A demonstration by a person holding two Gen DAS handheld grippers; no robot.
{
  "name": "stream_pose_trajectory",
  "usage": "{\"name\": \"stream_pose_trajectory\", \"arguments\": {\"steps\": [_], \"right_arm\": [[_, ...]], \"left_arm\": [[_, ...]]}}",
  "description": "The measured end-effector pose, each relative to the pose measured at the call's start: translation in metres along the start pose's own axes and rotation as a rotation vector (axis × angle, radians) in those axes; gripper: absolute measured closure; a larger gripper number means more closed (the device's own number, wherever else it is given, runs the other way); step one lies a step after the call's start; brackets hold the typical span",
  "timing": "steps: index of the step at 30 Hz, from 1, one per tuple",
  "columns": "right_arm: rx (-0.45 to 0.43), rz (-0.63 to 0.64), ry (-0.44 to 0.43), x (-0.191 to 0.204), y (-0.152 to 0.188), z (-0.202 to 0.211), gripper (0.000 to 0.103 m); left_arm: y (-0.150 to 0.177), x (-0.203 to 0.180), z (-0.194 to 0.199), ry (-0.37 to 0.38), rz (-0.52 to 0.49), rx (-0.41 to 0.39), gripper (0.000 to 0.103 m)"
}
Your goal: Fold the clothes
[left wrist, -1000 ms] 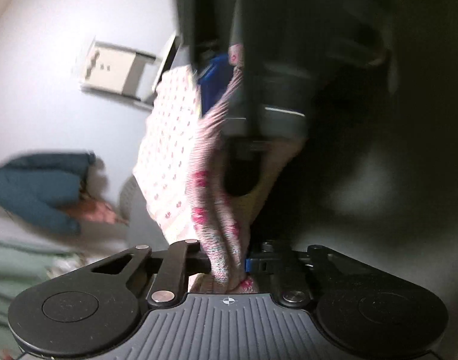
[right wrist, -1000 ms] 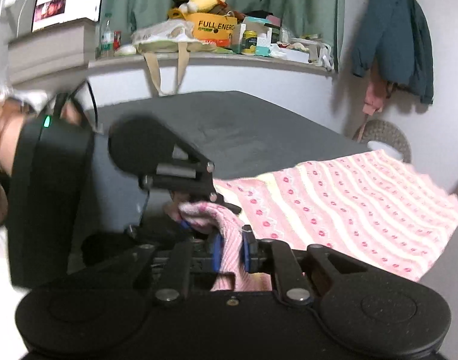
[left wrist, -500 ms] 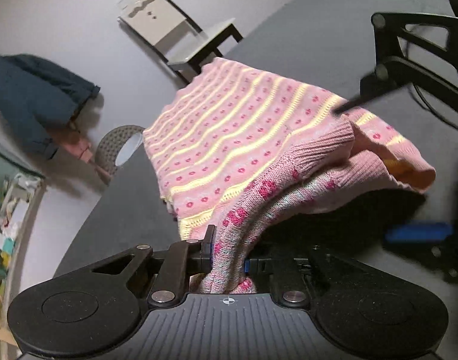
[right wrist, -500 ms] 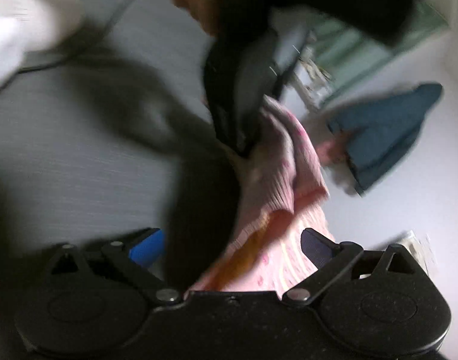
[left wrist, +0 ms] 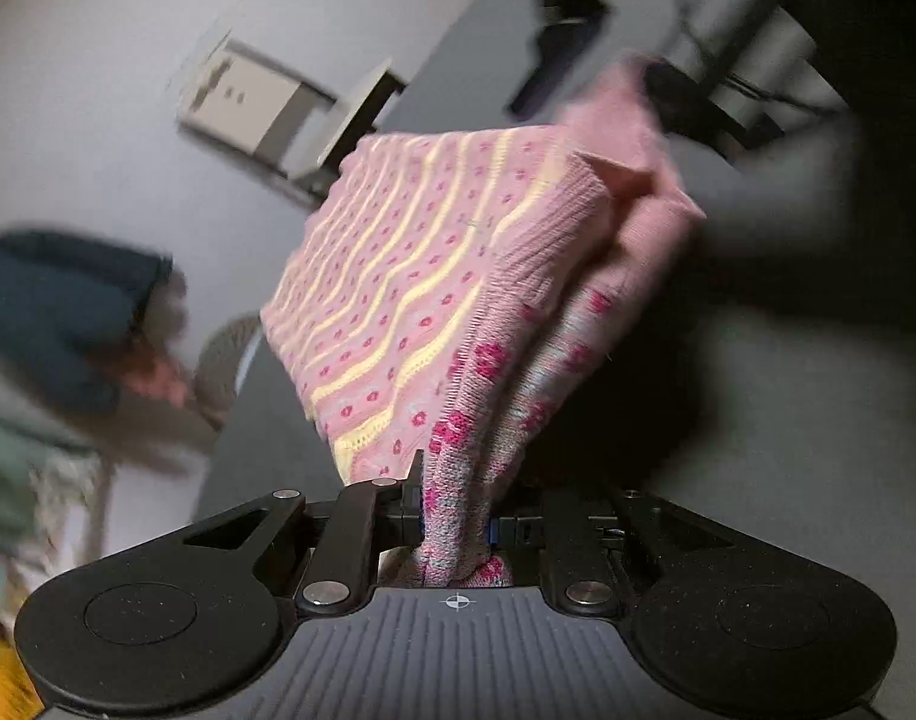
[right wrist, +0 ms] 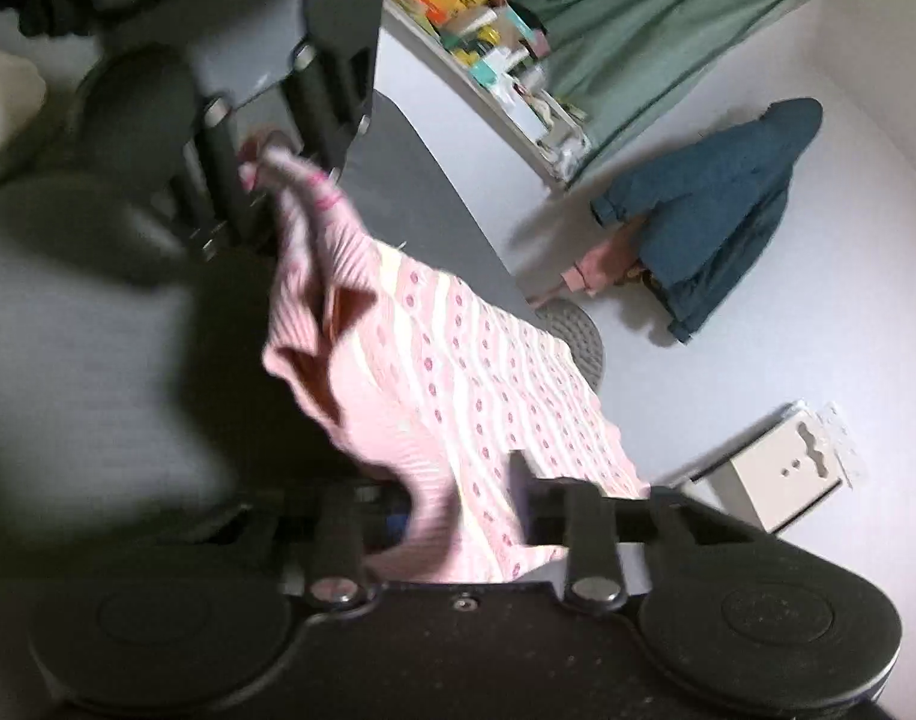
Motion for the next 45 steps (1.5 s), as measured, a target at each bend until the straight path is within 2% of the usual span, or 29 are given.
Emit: {"name": "stream_pose_trajectory", "arguments": {"steps": [2,4,6,8,16,21,26,28,29,33,37,45], "right_arm": [[-0.017,0.014,0.0,-0.004,-0.001,0.001,0.09],[-0.035,0.037,0.009,-0.006,-0.005,0.0,0.092],[-0.052,0.026,-0.017,-0.014,-0.01,0.006,0.097],[-0.068,0.017,-0.042,-0.021,-0.015,0.011,0.097],[-0.092,0.121,-0.247,-0.022,-0.017,0.066,0.098],[-0.054,0.055,-0.444,-0.017,-0.017,0.102,0.098],[0.016,-0.09,-0.689,-0.016,-0.02,0.128,0.098],[0.03,-0.129,-0.754,-0.02,-0.026,0.131,0.098],[0.033,-0.13,-0.766,-0.02,-0.028,0.132,0.098],[0.046,-0.143,-0.773,-0.021,-0.028,0.129,0.098],[0.063,-0.251,-0.732,-0.053,-0.033,0.108,0.098],[0.086,-0.445,-0.642,-0.109,-0.024,0.054,0.098]], "left_arm": [[-0.001,-0.001,0.002,-0.024,-0.006,-0.016,0.087],[-0.003,0.005,0.008,-0.037,0.034,-0.034,0.088],[-0.004,0.013,0.013,-0.042,0.067,-0.053,0.088],[-0.003,0.017,0.02,-0.052,0.049,-0.065,0.088],[0.005,0.01,0.053,-0.039,-0.065,-0.106,0.089],[0.018,-0.005,0.095,0.11,-0.105,-0.11,0.089],[0.025,-0.005,0.127,0.371,-0.11,-0.099,0.088],[0.026,-0.003,0.135,0.462,-0.112,-0.09,0.088],[0.026,-0.002,0.137,0.498,-0.116,-0.085,0.088],[0.021,0.007,0.132,0.473,-0.18,-0.086,0.088],[0.003,0.041,0.122,0.439,-0.183,-0.103,0.088],[-0.025,0.08,0.074,0.39,-0.207,-0.073,0.088]]}}
Point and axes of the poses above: each gripper's, at about its wrist camera, not at the fingertips, and z roughly against the way its jaws point, x to its left, y to its underside, the point moved 3 cm from there along -z, roughly the way its jaws point, and after that the axes turned 5 degrees about y, right-handed, at the moved point
